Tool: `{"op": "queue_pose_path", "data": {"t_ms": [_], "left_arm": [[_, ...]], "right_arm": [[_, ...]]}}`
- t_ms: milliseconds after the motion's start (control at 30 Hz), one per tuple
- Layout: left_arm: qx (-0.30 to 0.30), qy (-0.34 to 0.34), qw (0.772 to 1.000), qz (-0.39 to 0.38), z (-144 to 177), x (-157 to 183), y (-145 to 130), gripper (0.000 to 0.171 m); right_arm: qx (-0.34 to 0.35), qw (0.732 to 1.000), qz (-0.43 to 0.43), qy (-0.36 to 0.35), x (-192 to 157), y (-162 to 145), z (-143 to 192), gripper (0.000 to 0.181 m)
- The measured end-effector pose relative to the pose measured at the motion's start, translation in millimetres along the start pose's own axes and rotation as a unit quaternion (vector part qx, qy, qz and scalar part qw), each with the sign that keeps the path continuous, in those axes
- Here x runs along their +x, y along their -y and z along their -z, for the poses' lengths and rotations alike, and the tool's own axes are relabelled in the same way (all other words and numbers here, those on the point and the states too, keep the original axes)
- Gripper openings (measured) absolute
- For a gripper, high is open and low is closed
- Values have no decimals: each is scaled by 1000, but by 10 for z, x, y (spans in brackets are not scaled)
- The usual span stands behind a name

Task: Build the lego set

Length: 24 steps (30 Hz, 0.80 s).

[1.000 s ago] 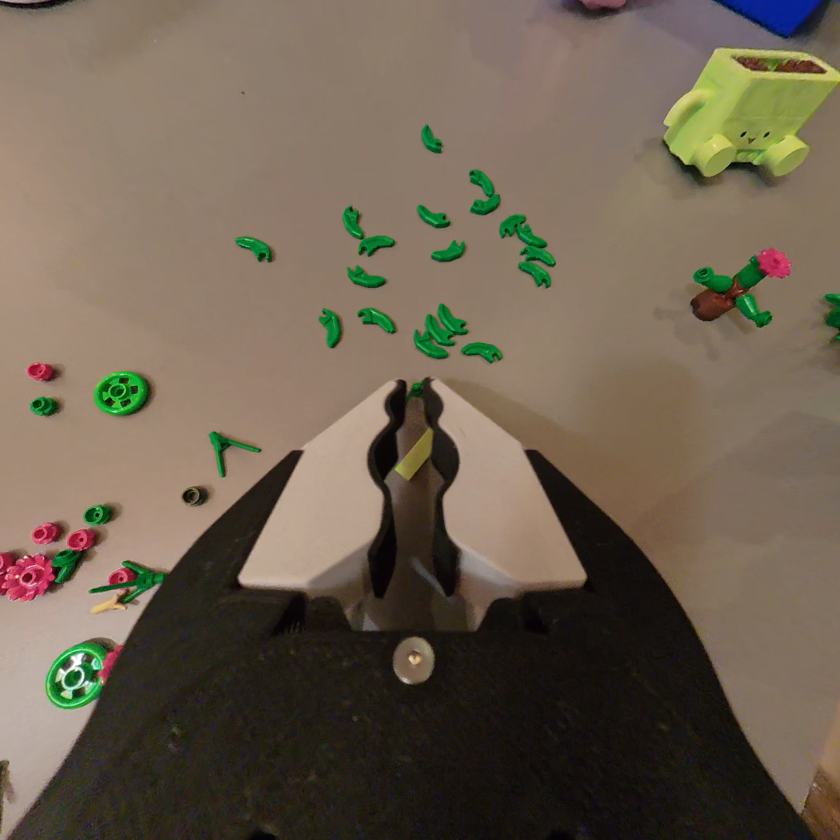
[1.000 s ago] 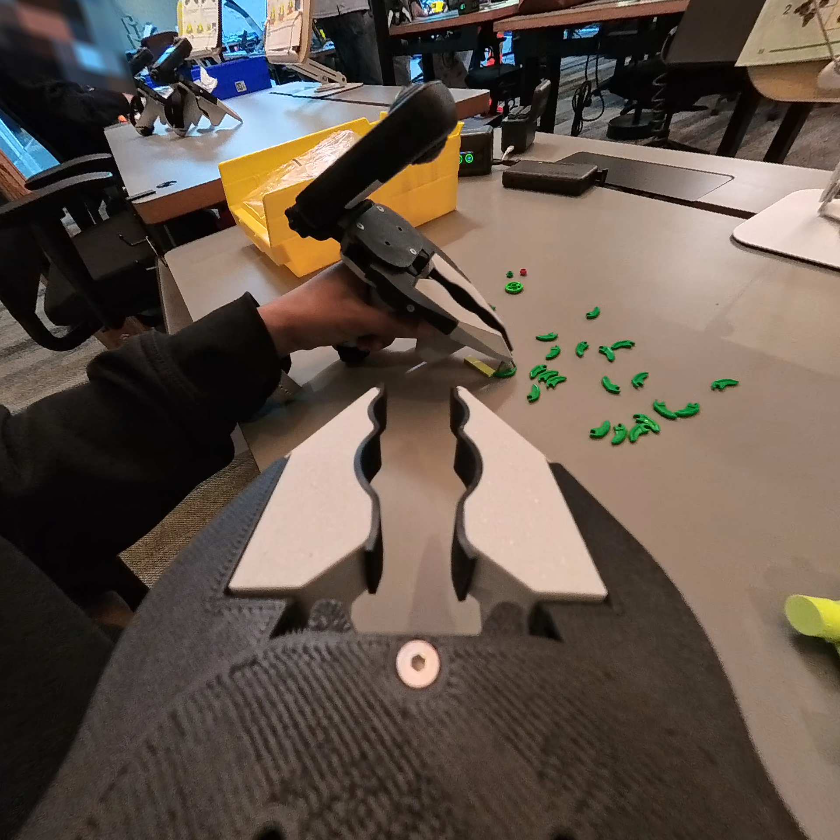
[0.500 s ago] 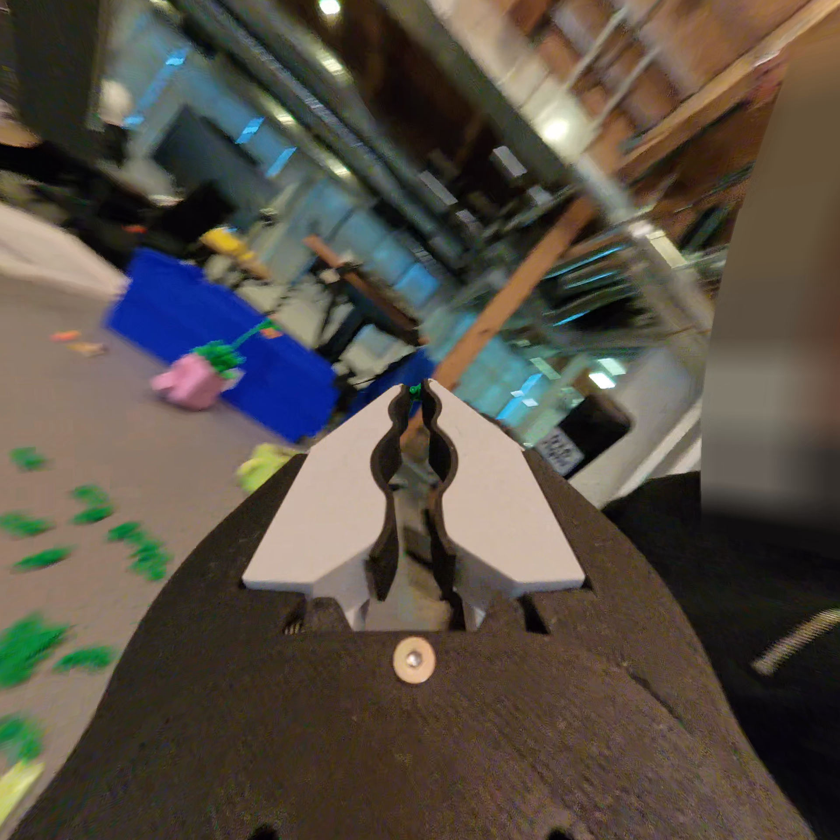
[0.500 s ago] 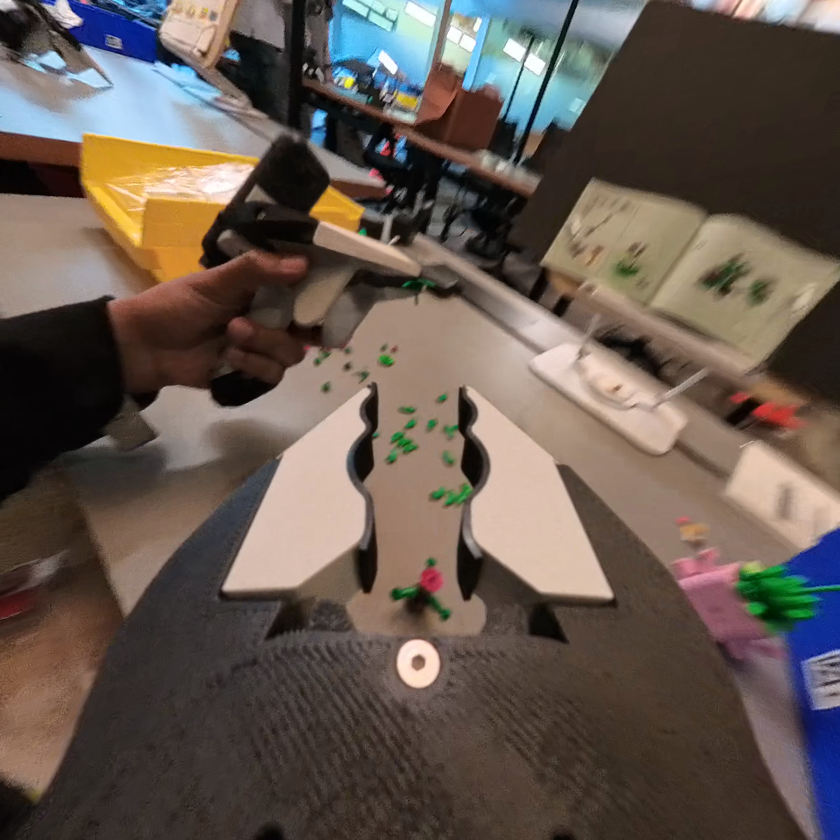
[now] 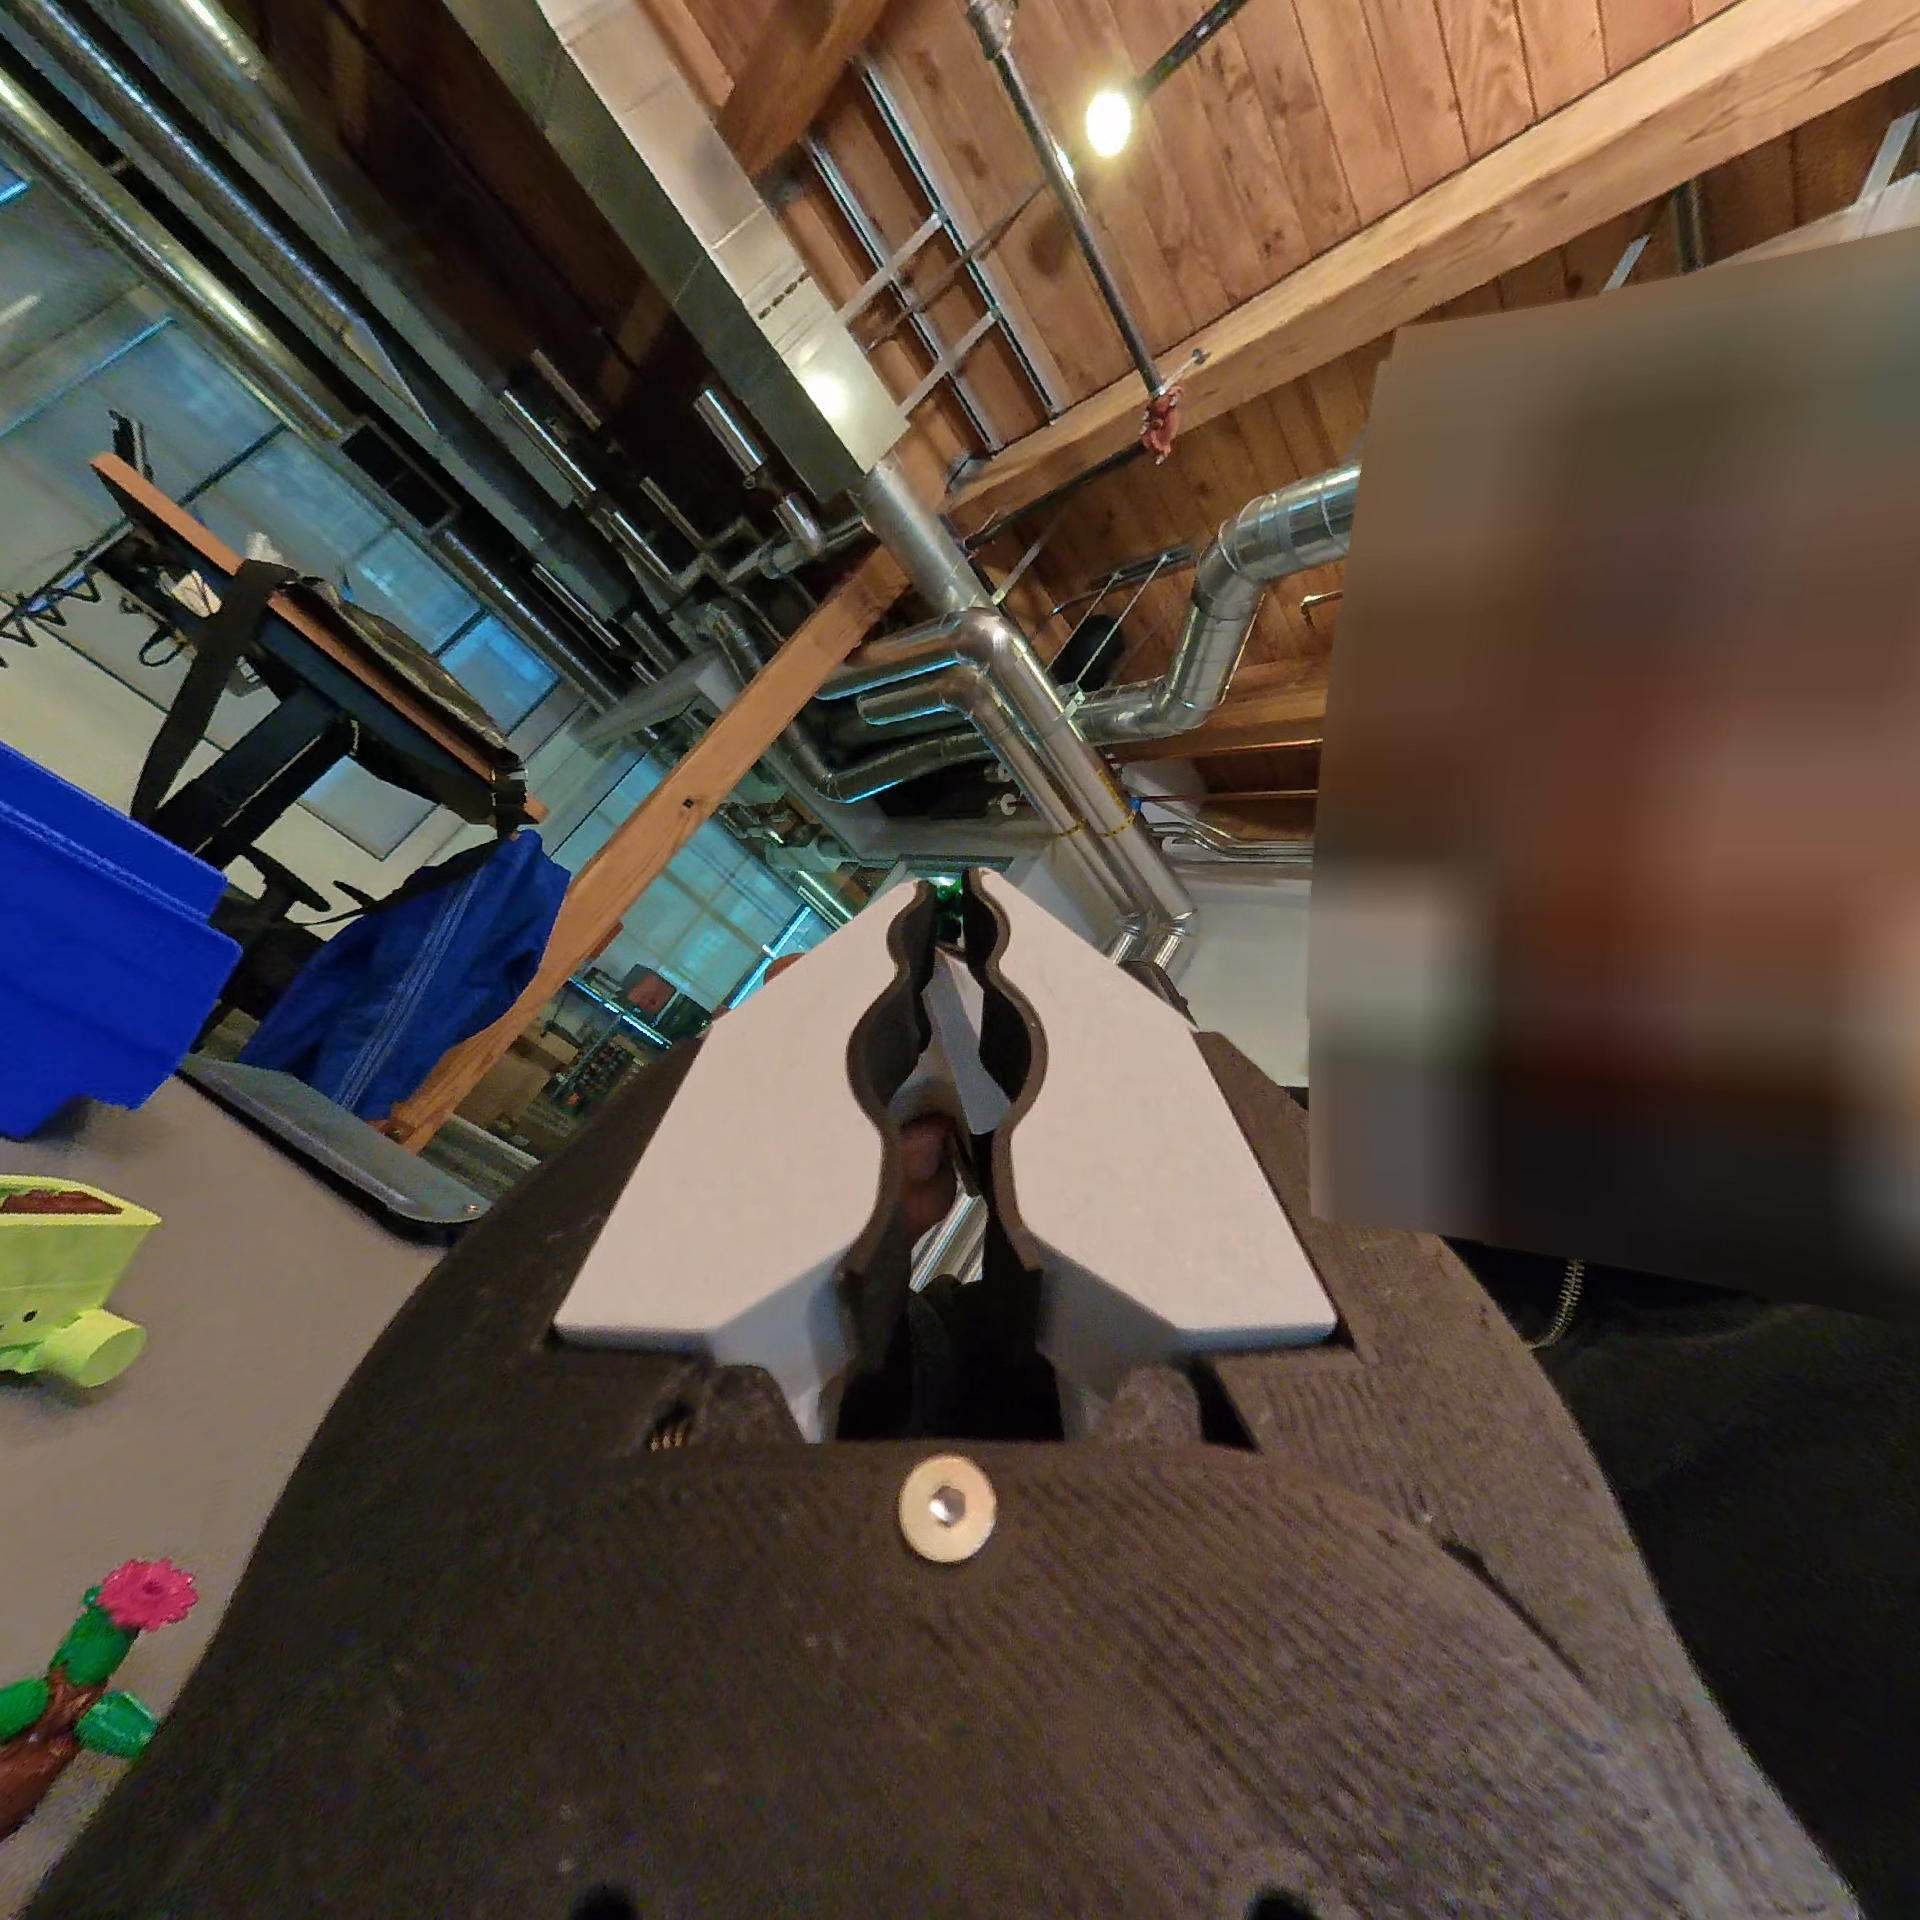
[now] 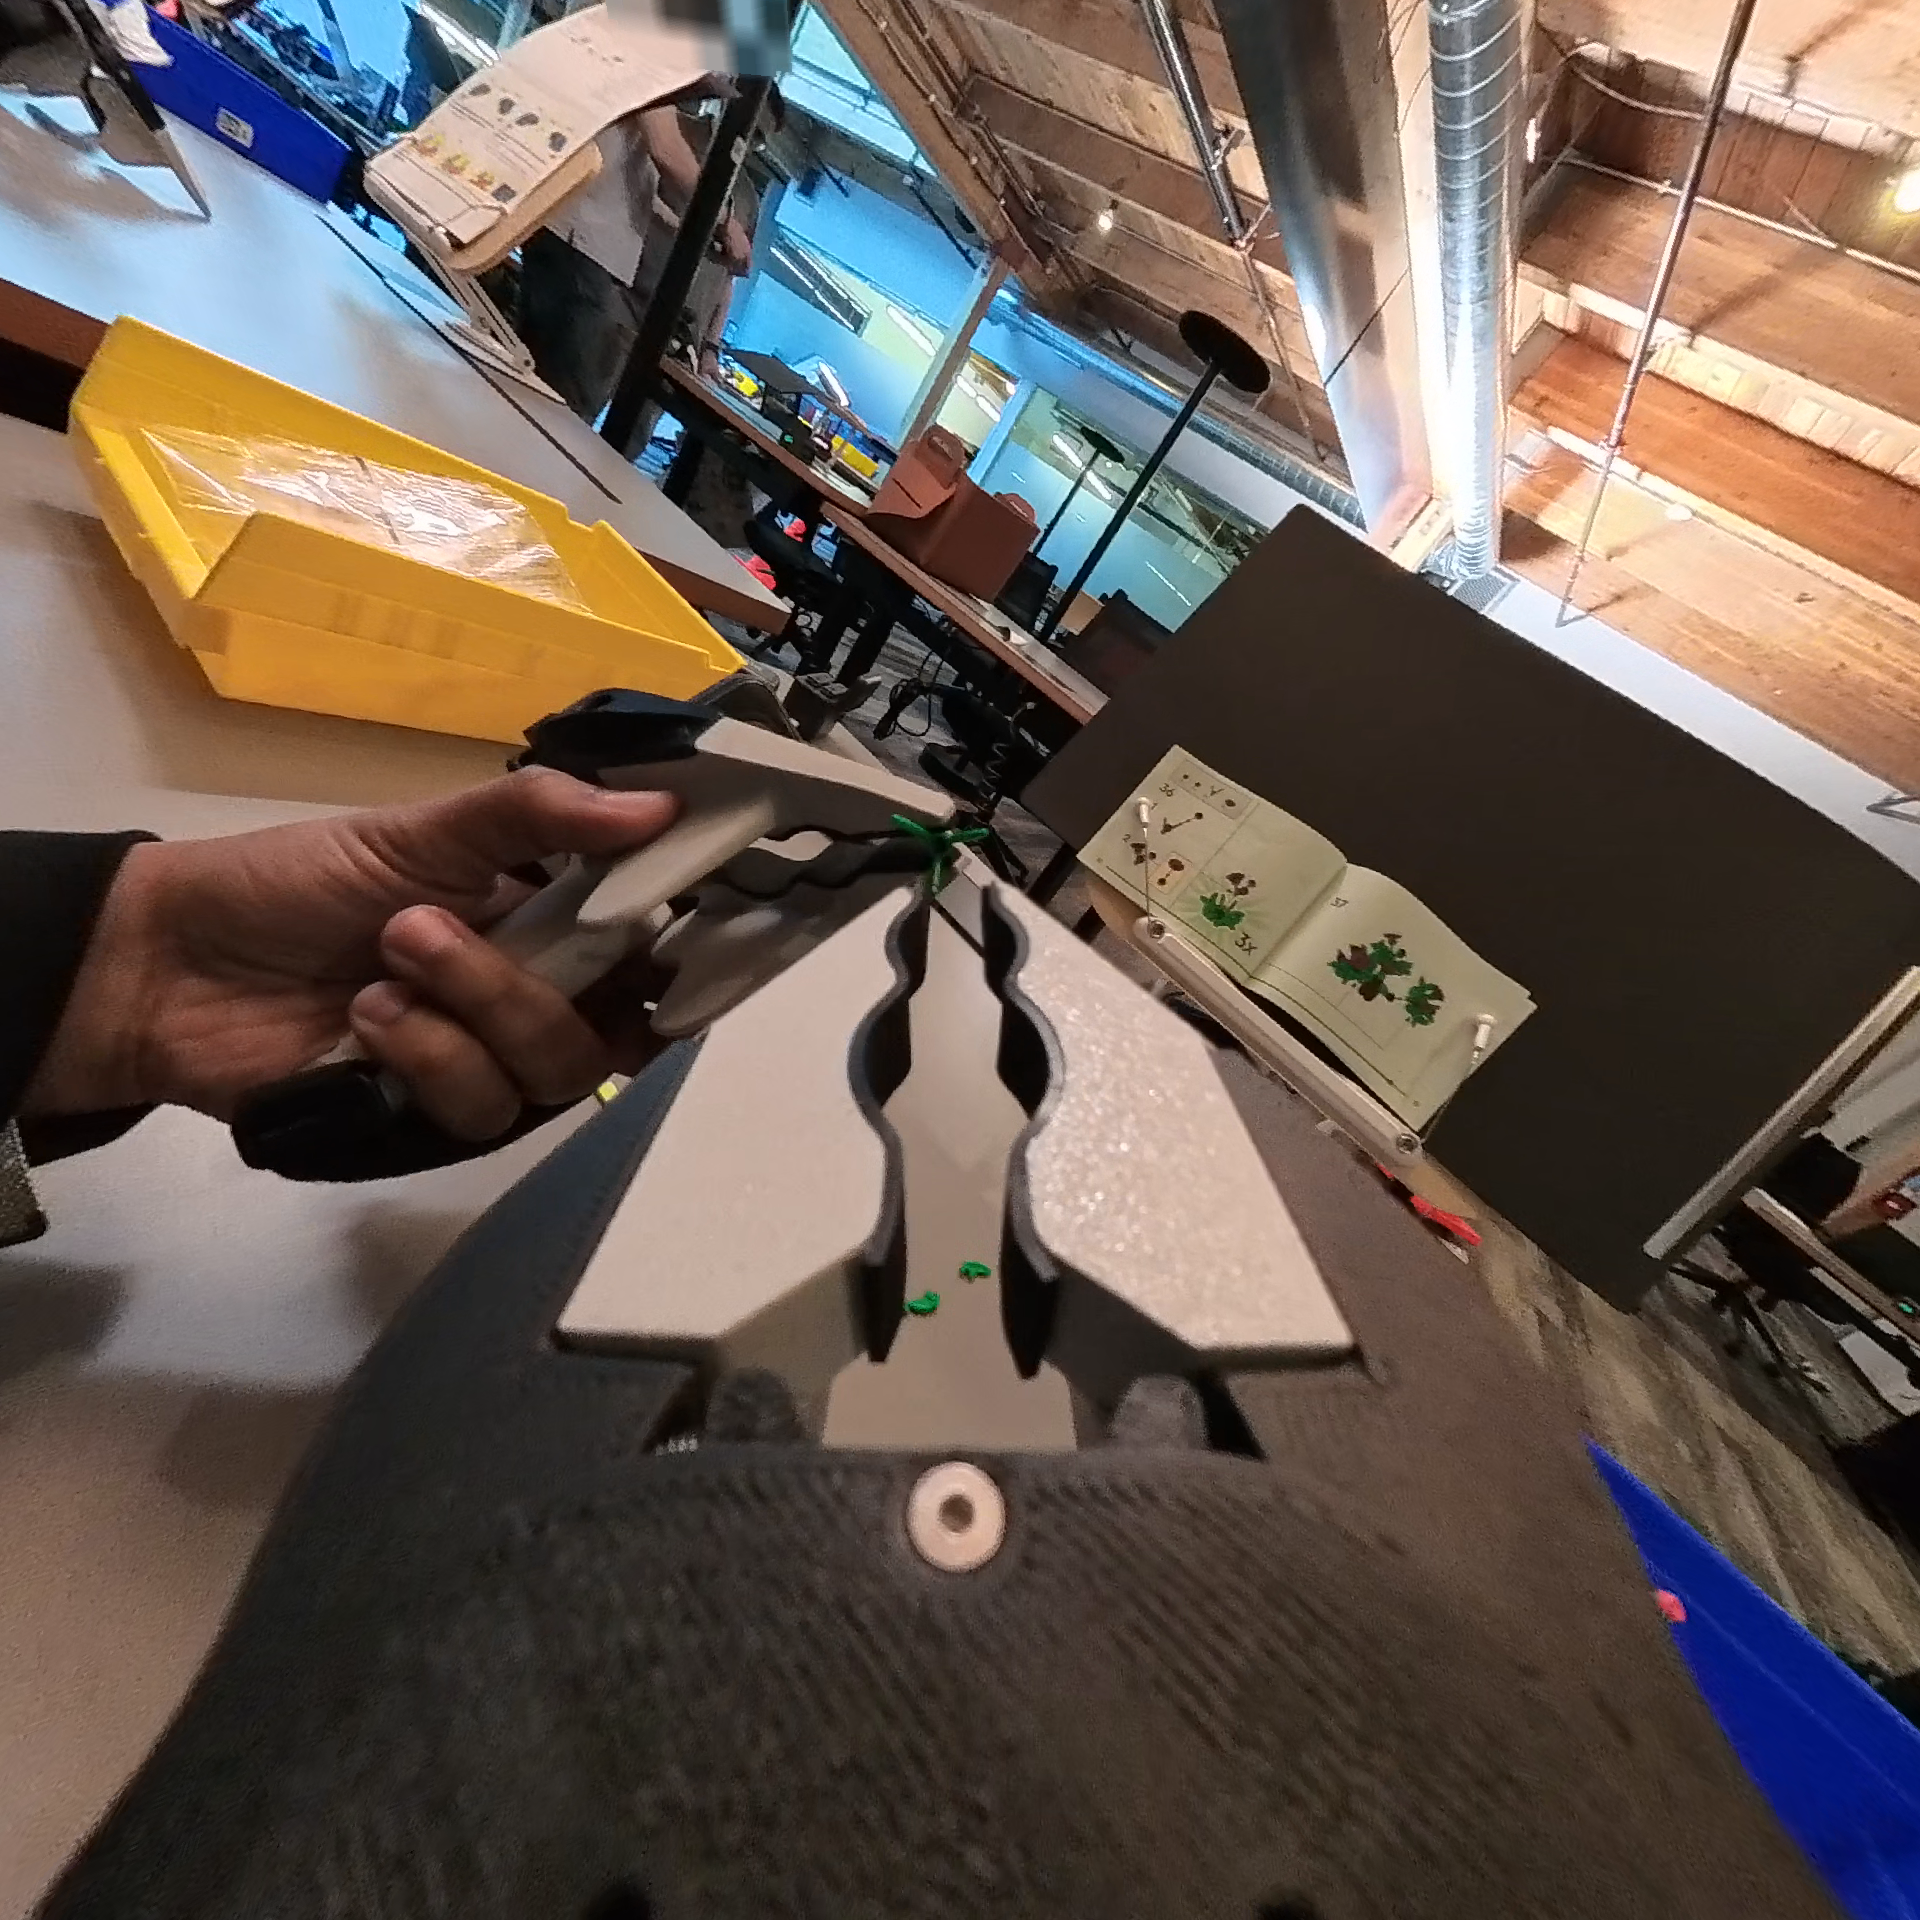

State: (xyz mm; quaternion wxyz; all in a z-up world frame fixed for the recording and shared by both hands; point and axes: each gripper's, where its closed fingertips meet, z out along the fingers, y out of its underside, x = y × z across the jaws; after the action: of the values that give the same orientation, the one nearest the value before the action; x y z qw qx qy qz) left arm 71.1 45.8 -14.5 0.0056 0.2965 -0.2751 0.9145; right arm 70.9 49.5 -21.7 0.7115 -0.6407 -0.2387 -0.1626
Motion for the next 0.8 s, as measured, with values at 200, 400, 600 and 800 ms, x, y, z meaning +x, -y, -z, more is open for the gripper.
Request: {"op": "queue_pose_path", "data": {"t_ms": [200,400,600,800], "left_arm": [[2,-7,1000,8,-11,-2,-14,3],[-3,-9,1000,4,-21,2,-40,3],[9,74,992,-106,172,-62,118,44],[-133,133,950,-250,222,-1,-155,30]], "right_arm": [[4,1000,12,3,-29,13,-6,4],[2,1000,28,3,-45,20,9,0],[-41,994,-71,78,-54,-69,44,0],[-118,920,-260,268,-171,-158,286,0]]}}
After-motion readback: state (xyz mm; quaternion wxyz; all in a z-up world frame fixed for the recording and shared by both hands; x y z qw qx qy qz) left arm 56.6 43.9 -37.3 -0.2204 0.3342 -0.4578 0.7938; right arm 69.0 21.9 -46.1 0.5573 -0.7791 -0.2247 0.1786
